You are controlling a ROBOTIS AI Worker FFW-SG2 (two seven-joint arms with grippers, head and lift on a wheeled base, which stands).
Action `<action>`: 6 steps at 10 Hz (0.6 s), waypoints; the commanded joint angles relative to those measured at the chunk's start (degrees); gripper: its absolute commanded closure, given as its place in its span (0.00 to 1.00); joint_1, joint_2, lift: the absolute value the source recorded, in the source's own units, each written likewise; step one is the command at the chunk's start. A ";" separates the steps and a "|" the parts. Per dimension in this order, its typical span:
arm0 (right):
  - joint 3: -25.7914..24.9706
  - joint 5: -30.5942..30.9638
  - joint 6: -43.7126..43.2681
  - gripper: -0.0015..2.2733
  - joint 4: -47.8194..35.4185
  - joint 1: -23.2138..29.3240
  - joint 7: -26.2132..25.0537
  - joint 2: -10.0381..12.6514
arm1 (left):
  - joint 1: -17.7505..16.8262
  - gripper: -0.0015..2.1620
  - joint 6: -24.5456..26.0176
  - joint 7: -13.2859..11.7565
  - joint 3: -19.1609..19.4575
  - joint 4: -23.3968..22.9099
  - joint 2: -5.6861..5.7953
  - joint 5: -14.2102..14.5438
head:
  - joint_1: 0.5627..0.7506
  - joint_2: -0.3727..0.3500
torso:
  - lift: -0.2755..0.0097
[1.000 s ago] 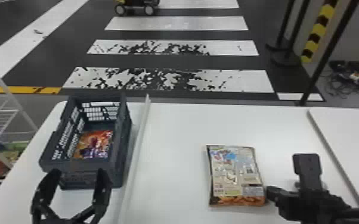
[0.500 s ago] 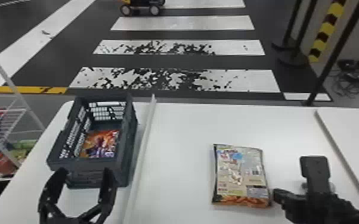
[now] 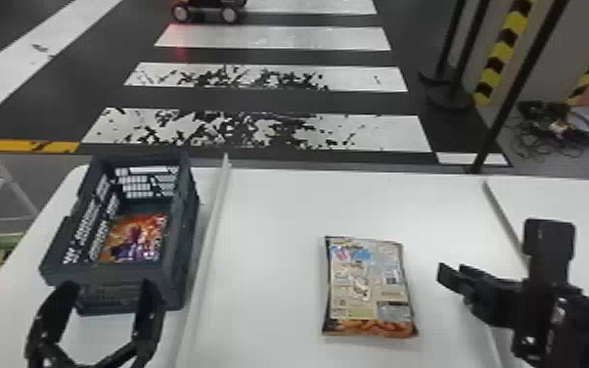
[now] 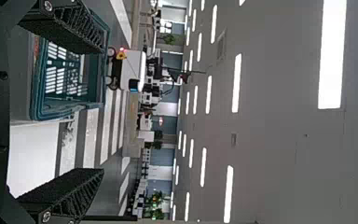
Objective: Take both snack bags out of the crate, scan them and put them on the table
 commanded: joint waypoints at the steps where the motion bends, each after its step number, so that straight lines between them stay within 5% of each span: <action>1: -1.53 -0.72 0.82 0.02 -1.43 0.60 -0.02 0.00 | 0.09 0.04 -0.18 0.00 0.00 0.02 -0.04 -0.04 | 0.70 0.53 | 0.63; 6: -6.71 5.17 11.89 0.03 -10.66 6.75 3.23 -0.88 | -0.18 0.04 -0.88 0.18 -0.09 1.95 -0.22 0.05 | 0.70 0.43 | 0.63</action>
